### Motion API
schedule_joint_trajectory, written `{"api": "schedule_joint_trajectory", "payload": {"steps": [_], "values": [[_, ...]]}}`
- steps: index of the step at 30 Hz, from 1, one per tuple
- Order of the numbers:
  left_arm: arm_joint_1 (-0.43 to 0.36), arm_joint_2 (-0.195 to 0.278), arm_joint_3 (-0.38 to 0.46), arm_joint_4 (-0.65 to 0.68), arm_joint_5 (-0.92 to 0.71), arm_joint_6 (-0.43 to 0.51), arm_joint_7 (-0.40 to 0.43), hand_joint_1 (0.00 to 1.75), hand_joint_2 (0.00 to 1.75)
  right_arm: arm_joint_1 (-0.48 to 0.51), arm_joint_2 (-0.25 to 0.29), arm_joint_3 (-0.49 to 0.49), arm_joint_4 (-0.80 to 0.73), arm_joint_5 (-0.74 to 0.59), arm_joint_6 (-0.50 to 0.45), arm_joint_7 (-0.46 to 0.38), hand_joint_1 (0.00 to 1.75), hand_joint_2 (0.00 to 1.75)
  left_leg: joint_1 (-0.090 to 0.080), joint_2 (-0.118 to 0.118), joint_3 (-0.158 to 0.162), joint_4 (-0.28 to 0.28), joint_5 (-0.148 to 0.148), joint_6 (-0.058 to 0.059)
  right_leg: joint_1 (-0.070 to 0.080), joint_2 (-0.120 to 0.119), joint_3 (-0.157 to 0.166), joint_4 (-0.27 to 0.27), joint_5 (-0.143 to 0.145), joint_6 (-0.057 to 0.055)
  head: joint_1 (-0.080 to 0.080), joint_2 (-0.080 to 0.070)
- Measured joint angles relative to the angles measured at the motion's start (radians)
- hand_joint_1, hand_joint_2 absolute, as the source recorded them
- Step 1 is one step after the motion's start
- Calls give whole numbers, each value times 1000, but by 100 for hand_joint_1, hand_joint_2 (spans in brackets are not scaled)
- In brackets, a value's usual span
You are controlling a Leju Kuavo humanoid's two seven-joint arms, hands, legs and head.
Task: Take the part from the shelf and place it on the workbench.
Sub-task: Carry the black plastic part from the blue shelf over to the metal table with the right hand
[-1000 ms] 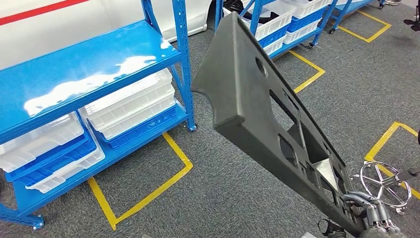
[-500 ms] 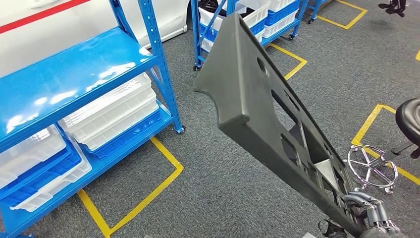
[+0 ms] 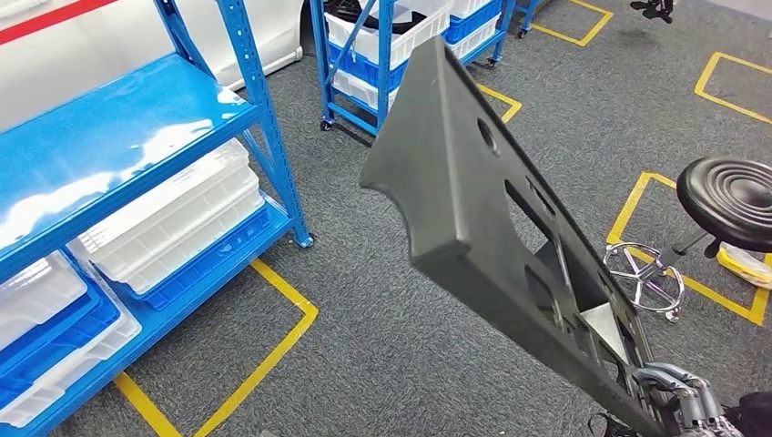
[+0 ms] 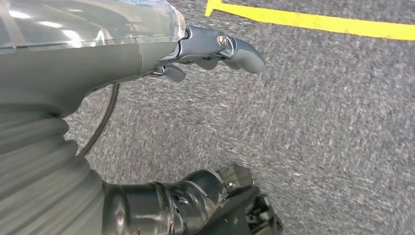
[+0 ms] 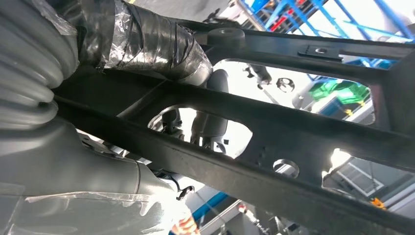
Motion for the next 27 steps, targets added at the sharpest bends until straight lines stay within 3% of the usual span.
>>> {"api": "schedule_joint_trajectory", "payload": {"steps": [2,3,4,6,8,9,11,13,14,15,16,18,20,22,23,25,27], "values": [[0,-2,0,0,-1,0,0,0,175,1,0,-2,0,-3,0,-4,175,175,-3,12,5,3,-6,-8,6,-34,74,-140,54,-8,0,0],[0,-2,0,0,-2,0,0,0,175,2,1,-2,-1,-5,0,-6,175,175,-5,18,7,4,-9,-13,11,-48,97,-187,66,-13,0,0],[0,-3,0,0,-5,0,0,0,175,4,1,-2,-2,-7,0,-9,175,175,-8,24,8,5,-11,-17,15,-58,107,-209,67,-17,0,0],[-1,-4,0,0,-9,0,0,0,175,10,3,-5,-5,-13,0,-12,175,175,-10,37,10,5,-14,-26,17,-46,104,-214,66,-26,-1,0],[-3,-5,0,0,-11,0,0,0,175,16,7,-9,-8,-16,0,-15,175,175,-6,20,2,27,-36,-36,13,-32,105,-221,71,-38,-1,0],[-3,-5,0,0,-11,0,0,0,175,17,9,-11,-10,-17,-1,-15,175,175,-4,2,-14,65,-60,-41,10,-25,106,-224,73,-44,-1,0],[-1,-5,0,0,-11,0,1,0,175,17,11,-11,-11,-17,-1,-16,175,175,-1,-28,-72,191,-126,-47,9,-10,105,-224,75,-50,-2,0],[2,-5,0,0,-11,0,1,0,175,18,14,-11,-11,-17,-1,-16,175,175,0,-33,-122,291,-152,-50,9,8,104,-222,75,-51,-2,0],[2,-5,0,0,-11,0,1,0,175,19,15,-11,-11,-18,-1,-16,175,175,1,-33,-124,289,-135,-50,9,19,105,-220,74,-51,-2,0],[2,-5,0,0,-11,0,1,0,175,19,15,-11,-11,-18,-1,-16,175,175,2,-35,-108,249,-101,-50,9,29,106,-219,74,-50,-2,0],[2,-5,-1,0,-11,0,1,0,175,20,15,-11,-11,-19,-1,-16,175,175,4,-40,-80,182,-61,-49,9,38,107,-217,73,-49,-2,0],[1,-5,-1,0,-11,0,1,0,175,21,15,-12,-11,-19,-1,-16,175,175,7,-73,-29,64,-14,-44,9,54,105,-212,71,-42,-1,0],[0,-5,-1,0,-11,0,1,0,175,23,15,-12,-12,-20,-1,-16,175,175,5,-97,-14,25,-11,-38,8,67,98,-208,73,-30,-1,0],[-1,-5,-1,0,-11,0,1,0,175,26,16,-14,-14,-20,-1,-17,175,175,3,-86,-12,19,-5,-26,5,77,93,-207,75,-17,-1,0],[-1,-5,-1,0,-11,0,1,0,175,27,16,-16,-15,-20,-1,-17,175,175,4,-79,-11,14,-1,-18,4,69,88,-197,67,-12,-1,0],[-2,-6,-1,0,-11,0,1,0,175,27,16,-20,-17,-20,-1,-17,175,175,5,-60,-9,4,5,-4,3,38,55,-124,19,-4,0,0],[1,-6,-1,0,-11,0,0,0,175,27,16,-22,-17,-20,-1,-17,175,175,1,-41,-10,4,5,1,3,14,-4,1,-43,2,0,0]]}}
